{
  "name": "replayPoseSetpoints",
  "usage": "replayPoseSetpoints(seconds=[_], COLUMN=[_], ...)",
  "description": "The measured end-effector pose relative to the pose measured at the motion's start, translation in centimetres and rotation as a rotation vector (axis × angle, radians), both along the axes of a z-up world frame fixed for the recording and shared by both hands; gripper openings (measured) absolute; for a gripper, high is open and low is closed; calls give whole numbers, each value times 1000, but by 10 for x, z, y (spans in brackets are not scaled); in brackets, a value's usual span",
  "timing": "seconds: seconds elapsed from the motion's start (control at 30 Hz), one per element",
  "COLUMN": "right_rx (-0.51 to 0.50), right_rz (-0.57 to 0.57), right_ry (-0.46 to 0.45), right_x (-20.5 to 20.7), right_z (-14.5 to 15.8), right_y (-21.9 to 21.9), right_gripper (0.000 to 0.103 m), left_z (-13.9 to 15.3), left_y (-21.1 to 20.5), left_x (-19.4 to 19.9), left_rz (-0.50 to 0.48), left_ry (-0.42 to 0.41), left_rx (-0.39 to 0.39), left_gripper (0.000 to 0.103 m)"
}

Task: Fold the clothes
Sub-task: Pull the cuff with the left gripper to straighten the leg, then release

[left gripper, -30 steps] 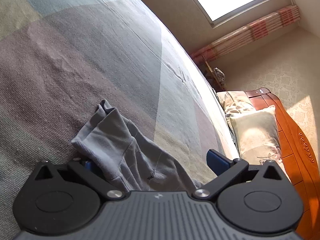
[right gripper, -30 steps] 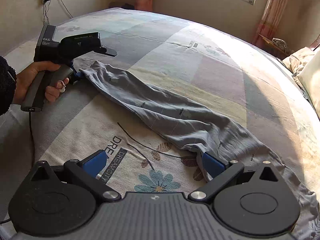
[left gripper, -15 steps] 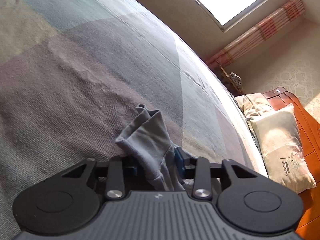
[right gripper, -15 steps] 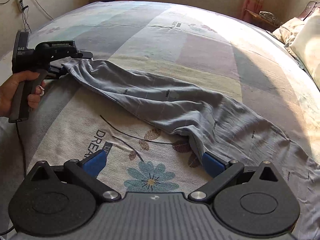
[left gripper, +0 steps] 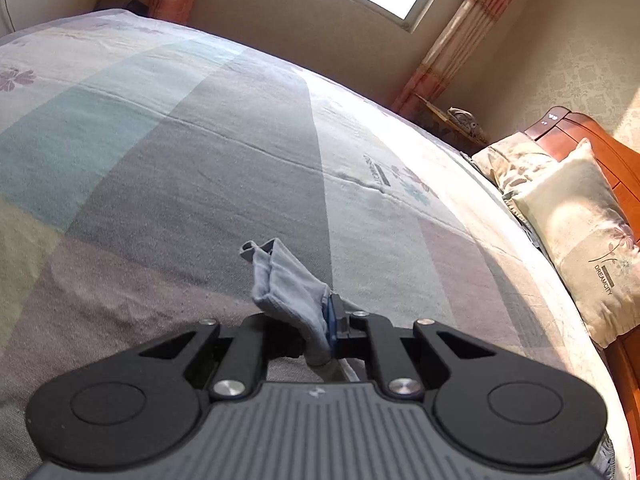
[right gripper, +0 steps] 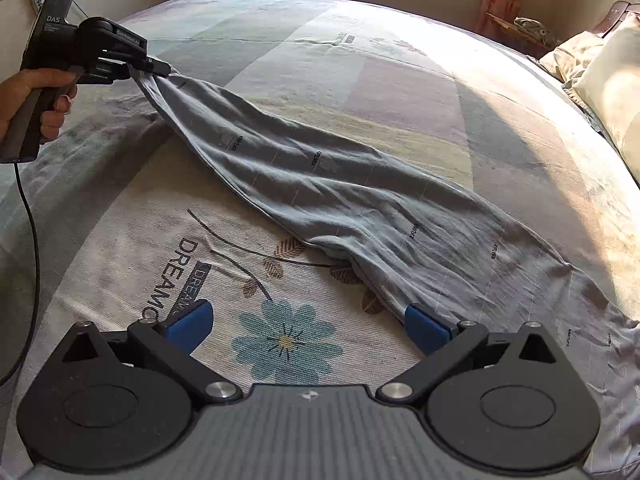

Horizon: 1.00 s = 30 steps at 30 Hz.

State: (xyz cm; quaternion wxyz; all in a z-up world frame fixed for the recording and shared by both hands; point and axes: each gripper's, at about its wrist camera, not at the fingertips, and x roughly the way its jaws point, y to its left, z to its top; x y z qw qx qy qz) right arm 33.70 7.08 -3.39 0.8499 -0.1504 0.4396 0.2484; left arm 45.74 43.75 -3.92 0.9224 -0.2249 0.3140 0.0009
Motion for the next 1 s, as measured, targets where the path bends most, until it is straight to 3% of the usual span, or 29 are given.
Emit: replayPoseSetpoints(seconds=[0.07,0.4,0.6,0.67,0.9,1.0], right_rx=[-1,-24,-26,-23,-14,-7], right_rz=[-4,6,-8,-9,15,16], right_ry=[3,14,30,29,31,20], right_x=[0,-3,0,2,13,23], right_z=[-1,-7,-9,-8,-8,-10], right_y=[-1,-5,-12,-12,-4,1], right_gripper=[103,103,103,103,103,103], left_z=[10,-3,2,3,8,7], left_y=[-4,4,0,-1,-6,-44], left_x=[4,18,18,18,17,11], left_rz=[-25,-51,-54,-52,-45,-193], left_ry=[-33,5,38,51,98,77], left_rx=[30,72,137,158,235,314], left_gripper=[10,11,41,36,44,51])
